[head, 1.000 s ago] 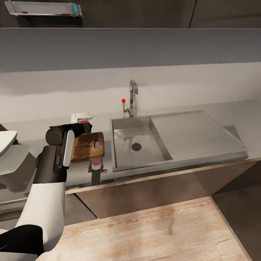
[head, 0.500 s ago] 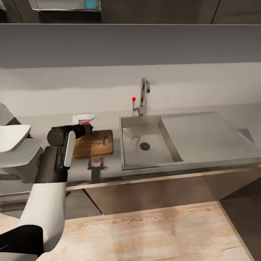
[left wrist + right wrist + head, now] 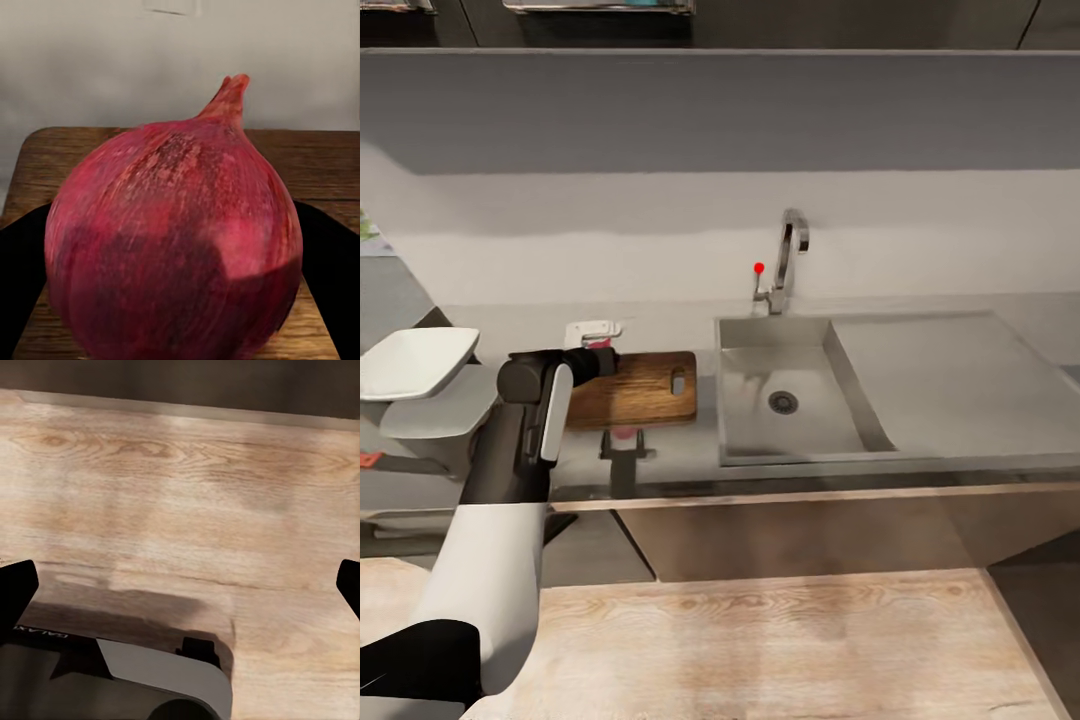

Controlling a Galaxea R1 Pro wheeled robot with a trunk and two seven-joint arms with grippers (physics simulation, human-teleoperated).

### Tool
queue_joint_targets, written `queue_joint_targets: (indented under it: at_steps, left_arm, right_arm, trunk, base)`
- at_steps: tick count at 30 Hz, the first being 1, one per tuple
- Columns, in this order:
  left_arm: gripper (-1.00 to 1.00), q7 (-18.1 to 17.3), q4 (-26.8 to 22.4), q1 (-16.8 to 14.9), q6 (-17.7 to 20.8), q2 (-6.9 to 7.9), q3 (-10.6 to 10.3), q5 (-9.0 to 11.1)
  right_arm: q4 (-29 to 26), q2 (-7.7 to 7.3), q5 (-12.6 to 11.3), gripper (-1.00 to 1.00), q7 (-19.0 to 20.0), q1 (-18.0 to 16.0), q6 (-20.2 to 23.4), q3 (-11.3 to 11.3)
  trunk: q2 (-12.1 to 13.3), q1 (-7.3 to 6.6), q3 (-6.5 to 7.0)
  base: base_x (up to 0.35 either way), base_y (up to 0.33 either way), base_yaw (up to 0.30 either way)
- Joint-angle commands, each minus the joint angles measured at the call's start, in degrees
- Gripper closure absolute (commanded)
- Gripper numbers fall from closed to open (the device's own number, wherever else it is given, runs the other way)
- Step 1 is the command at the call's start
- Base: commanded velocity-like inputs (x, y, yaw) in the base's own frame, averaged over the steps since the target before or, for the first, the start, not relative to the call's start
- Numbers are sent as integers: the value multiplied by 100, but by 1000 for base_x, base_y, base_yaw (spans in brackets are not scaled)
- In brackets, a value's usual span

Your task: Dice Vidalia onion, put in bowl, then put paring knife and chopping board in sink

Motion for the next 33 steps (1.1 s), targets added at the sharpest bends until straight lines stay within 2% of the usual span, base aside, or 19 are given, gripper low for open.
queue_joint_targets:
  at_steps: [1,6,9,11,13,33]
  left_arm:
    - [100,17,15,-5,24,-9,2,5]
    - [100,14,56,-5,24,-48,-45,11]
    - [100,14,98,-5,24,-102,-174,11]
    - [100,14,111,-5,26,-120,-331,12]
    - [100,14,130,-5,27,-124,-366,14]
    - [100,14,570,-5,7,-142,-390,7]
  right_arm:
    - [2,-3,-24,-100,23,-2,-17,13]
    - [2,-5,-24,-100,23,-2,-17,13]
    - [2,-4,-24,-100,23,-2,-17,13]
    - [2,0,-24,-100,23,-2,-17,14]
    - [2,2,-24,-100,23,-2,-17,13]
    - [2,3,-24,-100,23,-2,-17,14]
  trunk:
    - [-4,0,-10]
    - [-4,0,-20]
    - [-4,0,-27]
    - [-4,0,-32]
    - [-4,0,-36]
    - [-4,0,-72]
  base:
    - [0,0,95]
    - [0,0,31]
    - [0,0,6]
    - [0,0,1]
    - [0,0,0]
    - [0,0,0]
